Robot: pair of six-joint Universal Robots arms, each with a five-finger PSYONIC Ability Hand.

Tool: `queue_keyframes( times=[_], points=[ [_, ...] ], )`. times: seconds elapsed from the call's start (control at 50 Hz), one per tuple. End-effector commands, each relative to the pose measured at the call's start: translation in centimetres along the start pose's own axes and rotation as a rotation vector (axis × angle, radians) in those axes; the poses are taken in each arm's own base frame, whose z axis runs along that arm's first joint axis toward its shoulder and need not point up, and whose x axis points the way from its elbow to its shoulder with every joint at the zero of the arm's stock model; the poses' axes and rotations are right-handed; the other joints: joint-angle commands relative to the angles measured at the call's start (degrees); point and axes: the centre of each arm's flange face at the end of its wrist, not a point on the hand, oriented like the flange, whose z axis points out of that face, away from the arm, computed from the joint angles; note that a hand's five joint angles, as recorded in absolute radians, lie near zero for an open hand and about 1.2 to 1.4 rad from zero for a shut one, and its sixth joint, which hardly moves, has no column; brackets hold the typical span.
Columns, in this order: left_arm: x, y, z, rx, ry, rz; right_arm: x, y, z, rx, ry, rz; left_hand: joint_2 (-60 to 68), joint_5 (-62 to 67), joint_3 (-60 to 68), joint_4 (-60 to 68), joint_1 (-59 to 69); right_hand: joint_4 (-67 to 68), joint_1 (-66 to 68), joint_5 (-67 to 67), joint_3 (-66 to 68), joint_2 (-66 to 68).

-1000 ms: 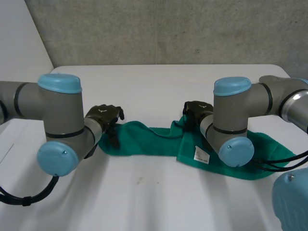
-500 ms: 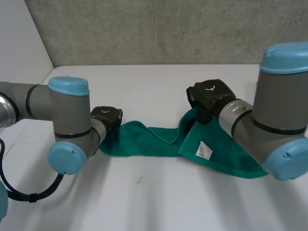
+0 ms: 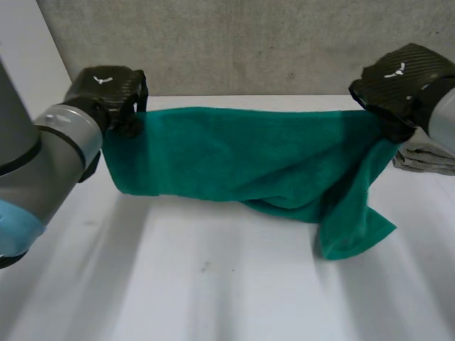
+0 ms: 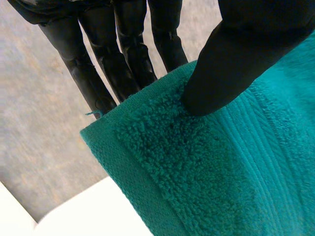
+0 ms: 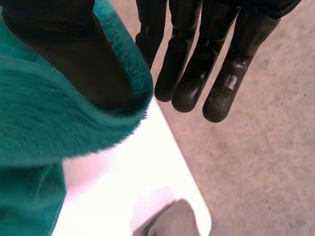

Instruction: Fold the laundry.

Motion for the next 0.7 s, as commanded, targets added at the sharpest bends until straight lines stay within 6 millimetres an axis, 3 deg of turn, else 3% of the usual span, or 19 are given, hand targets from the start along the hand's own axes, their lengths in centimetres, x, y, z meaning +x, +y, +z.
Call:
queue_keyframes(
  times=[0.02,0.12,0.14,0.2,0.26,0.3,0.34,0.36,0.4,0.46,0.5,0.56,0.6,0.68,0.7],
  points=[
    [0.1,1.6,0.0,0.01,0.005,0.132,-1.5,2.6,1.1,-0.123,-0.095,-0.008,11.5,14.5,12.0,11.3,14.9,12.1,23.6,13.4,12.5,12.9],
    [0.9,4.7,2.0,-0.057,0.022,0.234,-3.1,4.2,4.0,-0.159,-0.139,0.003,11.5,14.5,12.0,11.3,14.9,12.1,23.6,13.4,12.5,12.9],
    [0.9,5.3,2.5,-0.065,0.023,0.245,-3.2,4.4,5.3,-0.14,-0.121,0.009,11.5,14.5,12.0,11.3,14.9,12.1,23.6,13.4,12.5,12.9],
    [1.1,5.4,4.9,-0.02,0.006,0.28,-3.2,4.7,7.9,-0.094,-0.069,0.005,11.5,14.5,12.0,11.3,14.9,12.1,23.6,13.4,12.5,12.9],
    [1.0,3.9,7.5,0.09,-0.032,0.29,-2.5,4.3,9.9,-0.033,0.006,-0.003,11.5,14.5,12.0,11.3,14.9,12.1,23.6,13.4,12.5,12.9],
    [0.5,2.3,8.7,0.164,-0.065,0.286,-0.9,3.2,11.7,0.047,0.119,-0.012,11.5,14.5,12.0,11.3,14.9,12.1,23.6,13.4,12.5,12.9],
    [-0.1,-0.9,10.1,0.296,-0.117,0.275,0.6,2.1,12.6,0.109,0.212,-0.016,11.5,14.5,12.0,11.3,14.9,12.1,23.6,13.4,12.5,12.9],
    [-0.4,-2.1,10.3,0.342,-0.133,0.271,2.4,0.6,13.1,0.183,0.315,-0.018,11.5,14.5,12.0,11.3,14.9,12.1,23.6,13.4,12.5,12.9],
    [-1.1,-5.5,10.7,0.475,-0.184,0.255,4.1,-1.0,13.1,0.266,0.413,-0.02,11.5,14.5,12.0,11.3,14.9,12.1,23.6,13.4,12.5,12.9],
    [-2.0,-8.9,10.3,0.622,-0.243,0.232,6.6,-3.7,12.3,0.41,0.554,-0.024,11.5,14.5,12.0,11.3,14.9,12.1,23.6,13.4,12.5,12.9],
    [-1.8,-9.4,10.2,0.654,-0.249,0.227,7.4,-4.8,11.5,0.458,0.599,-0.028,11.5,14.5,12.0,11.3,14.9,12.1,23.6,13.4,12.5,12.9],
    [-1.8,-9.5,9.5,0.657,-0.245,0.225,7.9,-6.0,9.6,0.489,0.615,-0.029,11.5,14.5,12.0,11.3,14.9,12.1,23.6,13.4,12.5,12.9],
    [-1.9,-9.2,8.6,0.632,-0.237,0.227,6.8,-5.5,9.0,0.462,0.559,-0.033,11.5,14.5,12.0,11.3,14.9,12.1,23.6,13.4,12.5,12.9],
    [-1.9,-5.6,7.0,0.507,-0.199,0.247,3.8,-3.2,7.8,0.369,0.4,-0.042,11.5,14.5,12.0,11.3,14.9,12.1,23.6,13.4,12.5,12.9],
    [-1.9,-3.5,6.3,0.44,-0.184,0.255,3.3,-2.8,7.5,0.354,0.374,-0.043,11.5,14.5,12.0,11.3,14.9,12.1,23.6,13.4,12.5,12.9]
  ],
)
